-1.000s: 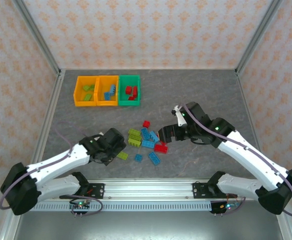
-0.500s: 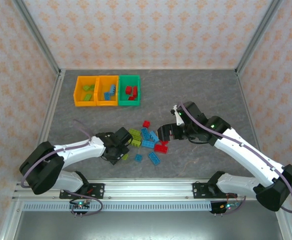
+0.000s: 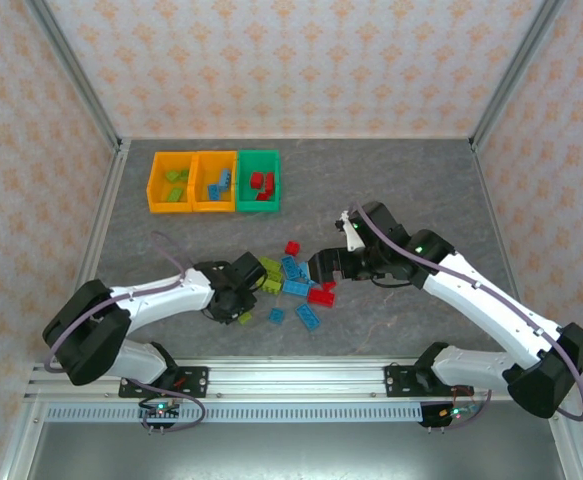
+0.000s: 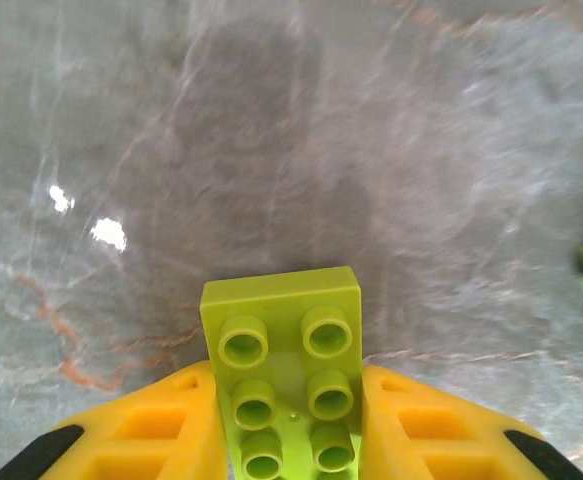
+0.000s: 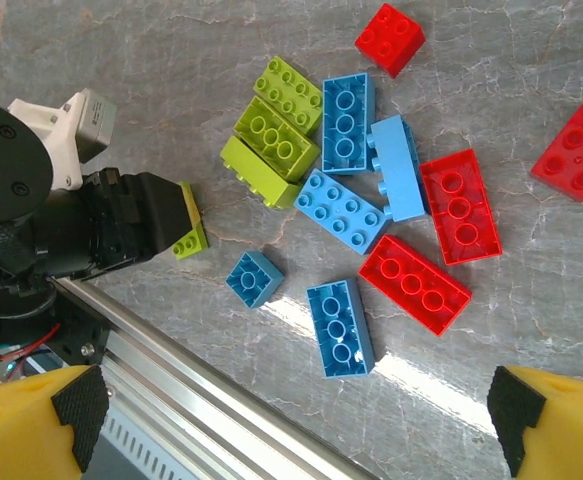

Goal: Sort the legos into containers by color

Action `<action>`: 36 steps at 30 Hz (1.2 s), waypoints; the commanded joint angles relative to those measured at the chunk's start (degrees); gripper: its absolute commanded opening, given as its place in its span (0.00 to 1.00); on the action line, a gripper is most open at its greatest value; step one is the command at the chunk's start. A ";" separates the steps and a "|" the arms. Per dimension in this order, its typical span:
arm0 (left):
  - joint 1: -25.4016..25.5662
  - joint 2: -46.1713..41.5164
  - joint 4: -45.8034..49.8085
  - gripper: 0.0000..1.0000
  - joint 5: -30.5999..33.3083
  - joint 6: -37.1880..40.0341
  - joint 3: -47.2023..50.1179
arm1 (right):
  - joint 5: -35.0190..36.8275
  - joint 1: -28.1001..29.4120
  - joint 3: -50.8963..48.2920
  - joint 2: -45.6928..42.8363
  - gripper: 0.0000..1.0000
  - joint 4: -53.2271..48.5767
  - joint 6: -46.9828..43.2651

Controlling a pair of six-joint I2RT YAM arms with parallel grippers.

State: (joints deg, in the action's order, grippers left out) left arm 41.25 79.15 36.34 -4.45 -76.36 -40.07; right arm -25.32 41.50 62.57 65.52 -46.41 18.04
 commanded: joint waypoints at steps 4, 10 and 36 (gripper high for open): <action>-9.75 -8.16 5.72 0.32 12.33 14.95 -11.86 | 0.34 0.34 0.98 -0.31 0.99 1.68 1.27; -26.25 -0.69 5.80 0.32 16.21 27.69 -27.72 | 1.03 0.34 0.03 -0.87 0.99 2.80 2.01; -49.88 40.32 9.71 0.64 -5.28 35.43 -72.68 | 9.24 0.34 -2.82 -9.27 0.99 2.75 7.96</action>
State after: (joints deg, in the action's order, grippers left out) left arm -9.10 125.54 46.26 -7.18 -41.60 -114.61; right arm -19.42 41.50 61.12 57.04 -44.60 24.03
